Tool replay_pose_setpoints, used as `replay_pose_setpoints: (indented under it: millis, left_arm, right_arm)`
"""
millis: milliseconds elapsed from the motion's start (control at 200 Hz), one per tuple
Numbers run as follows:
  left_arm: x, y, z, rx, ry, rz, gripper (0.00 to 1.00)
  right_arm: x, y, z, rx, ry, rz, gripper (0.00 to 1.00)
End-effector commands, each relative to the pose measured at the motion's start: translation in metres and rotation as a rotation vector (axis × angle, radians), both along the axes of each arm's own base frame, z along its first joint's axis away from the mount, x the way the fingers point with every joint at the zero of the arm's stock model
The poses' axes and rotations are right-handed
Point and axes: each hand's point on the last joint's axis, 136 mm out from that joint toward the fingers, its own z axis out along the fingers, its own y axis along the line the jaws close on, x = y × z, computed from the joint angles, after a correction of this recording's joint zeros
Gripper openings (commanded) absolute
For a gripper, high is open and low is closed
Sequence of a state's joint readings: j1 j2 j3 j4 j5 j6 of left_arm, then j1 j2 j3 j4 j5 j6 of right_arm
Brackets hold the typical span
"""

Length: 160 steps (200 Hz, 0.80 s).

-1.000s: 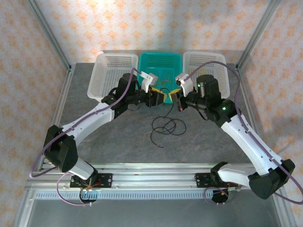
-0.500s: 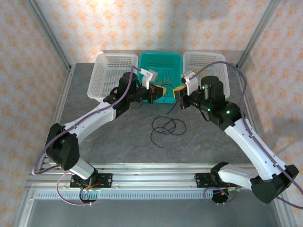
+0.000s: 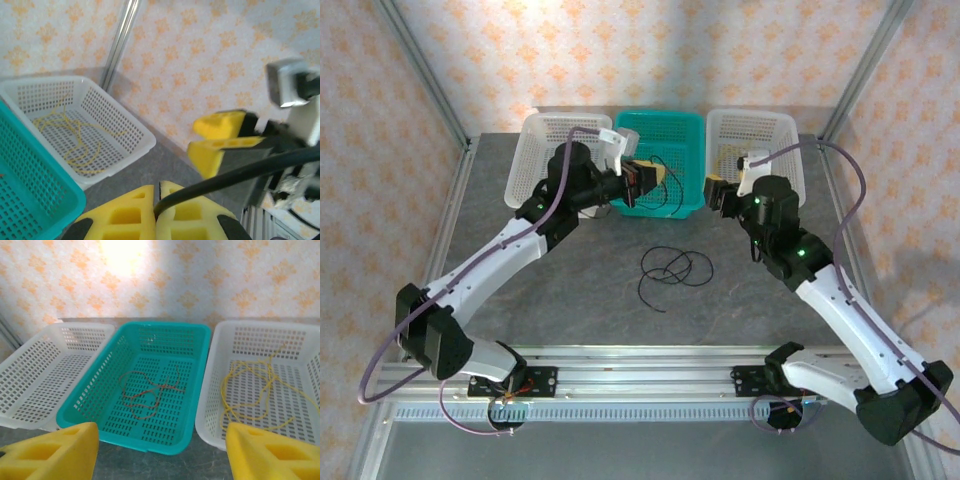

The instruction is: Untangle the cables

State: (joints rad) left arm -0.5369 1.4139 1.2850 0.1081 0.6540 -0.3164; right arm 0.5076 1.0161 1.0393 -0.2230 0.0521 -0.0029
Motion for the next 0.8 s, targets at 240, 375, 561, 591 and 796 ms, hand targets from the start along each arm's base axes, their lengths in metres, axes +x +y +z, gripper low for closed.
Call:
replay_pose_setpoints:
  millis: [240, 375, 561, 591, 796]
  left_arm:
    - [0.027, 0.063, 0.024, 0.104, -0.030, 0.362, 0.00]
    - [0.042, 0.092, 0.021, 0.133, -0.026, 0.471, 0.00]
    - [0.060, 0.123, 0.014, 0.130, -0.019, 0.557, 0.00]
    - [0.062, 0.129, 0.014, 0.117, -0.019, 0.567, 0.00]
    - [0.089, 0.170, -0.004, 0.077, 0.019, 0.663, 0.00]
  right_arm:
    - [0.020, 0.031, -0.049, 0.114, 0.115, 0.066, 0.63]
    - [0.018, 0.062, -0.056, 0.183, 0.154, 0.179, 0.63]
    - [0.013, 0.115, -0.083, 0.147, 0.208, 0.260, 0.68]
    - [0.011, 0.123, -0.084, 0.139, 0.210, 0.273, 0.68]
    - [0.006, 0.167, -0.092, 0.101, 0.212, 0.340, 0.73]
